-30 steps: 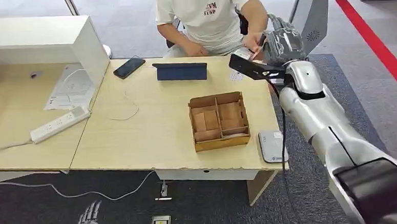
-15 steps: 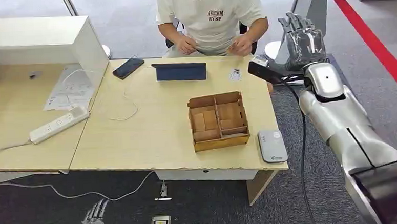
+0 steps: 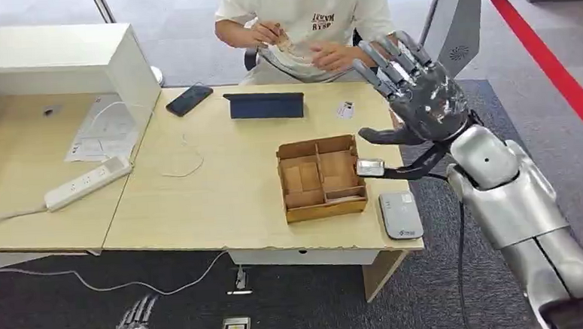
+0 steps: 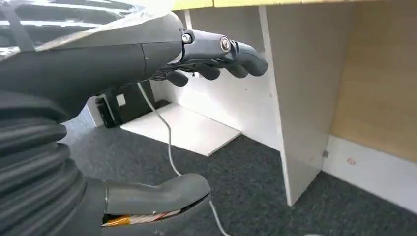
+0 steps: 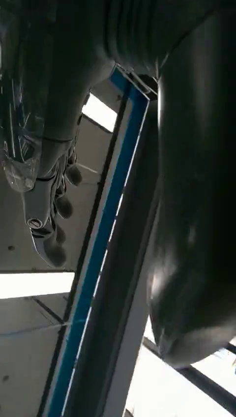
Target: Pass the card to the sensor for recognition and then transmit it.
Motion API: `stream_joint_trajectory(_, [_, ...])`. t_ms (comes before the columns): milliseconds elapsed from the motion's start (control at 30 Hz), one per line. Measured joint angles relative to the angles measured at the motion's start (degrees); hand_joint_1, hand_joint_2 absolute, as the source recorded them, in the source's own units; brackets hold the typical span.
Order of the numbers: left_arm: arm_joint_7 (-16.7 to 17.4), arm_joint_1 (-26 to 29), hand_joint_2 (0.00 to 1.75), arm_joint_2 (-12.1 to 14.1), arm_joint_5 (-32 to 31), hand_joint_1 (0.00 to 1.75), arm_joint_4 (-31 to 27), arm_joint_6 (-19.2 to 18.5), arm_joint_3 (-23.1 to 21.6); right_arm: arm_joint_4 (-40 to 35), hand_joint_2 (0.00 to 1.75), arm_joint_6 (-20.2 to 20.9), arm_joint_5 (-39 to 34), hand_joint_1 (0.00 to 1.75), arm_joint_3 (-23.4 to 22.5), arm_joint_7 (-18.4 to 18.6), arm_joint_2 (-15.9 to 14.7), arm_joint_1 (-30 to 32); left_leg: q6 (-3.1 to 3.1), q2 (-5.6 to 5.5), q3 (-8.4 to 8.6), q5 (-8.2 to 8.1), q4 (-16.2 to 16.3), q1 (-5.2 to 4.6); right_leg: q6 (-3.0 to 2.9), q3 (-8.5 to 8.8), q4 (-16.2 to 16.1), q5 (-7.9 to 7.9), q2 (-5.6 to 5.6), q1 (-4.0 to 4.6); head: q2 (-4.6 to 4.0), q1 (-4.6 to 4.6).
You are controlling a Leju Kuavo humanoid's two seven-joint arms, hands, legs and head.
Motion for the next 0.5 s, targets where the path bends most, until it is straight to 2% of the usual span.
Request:
stream_joint_trajectory(200, [0.3,-1.3,1.75,0.0,-6.6,0.00,0.2,0.0,7.6,-11.5,0.00,0.0,-4.3,0.00,-11.2,-9.9,-0.6,5.3,-0.01,-0.03,0.04,0.03,0.0,0.00,-0.02,0.02,0.0,0.02,0.00,0.00,0.00,0.00])
stream_joint_trajectory(267, [0.8,-1.9,1.75,-0.3,-7.8,0.00,0.3,0.0,10.5,-14.3,0.00,0.0,-5.9,0.00,-16.0,-14.6,-0.3,6.6,-0.02,-0.06,0.02,0.05,0.0,0.00,-0.01,-0.01,0.0,0.03,-0.02,-0.01,0.00,0.00])
stream_joint_trajectory(333, [2.9,-2.4,1.75,-0.9,-8.2,0.00,0.0,0.0,13.1,-15.3,0.00,0.0,-7.4,0.00,-21.1,-17.4,0.0,6.8,-0.02,-0.04,0.04,0.05,0.0,-0.02,-0.01,0.00,0.0,0.03,-0.02,-0.02,0.00,-0.02])
stream_joint_trajectory(367, [5.0,-2.6,1.75,-1.4,-8.4,0.00,-0.6,0.0,14.7,-15.3,0.00,0.0,-8.4,0.00,-24.8,-18.2,0.2,7.0,-0.02,-0.04,0.03,0.05,0.0,-0.02,-0.01,0.00,0.0,0.03,-0.02,-0.02,0.02,0.00])
stream_joint_trajectory(500, [11.6,-2.7,1.75,-3.5,-8.5,0.00,-2.8,0.0,17.4,-15.2,0.00,0.1,-9.9,0.00,-34.9,-18.8,0.4,8.4,0.02,-0.03,0.02,0.02,0.0,-0.07,0.00,-0.02,0.0,0.03,-0.01,-0.08,0.02,-0.04])
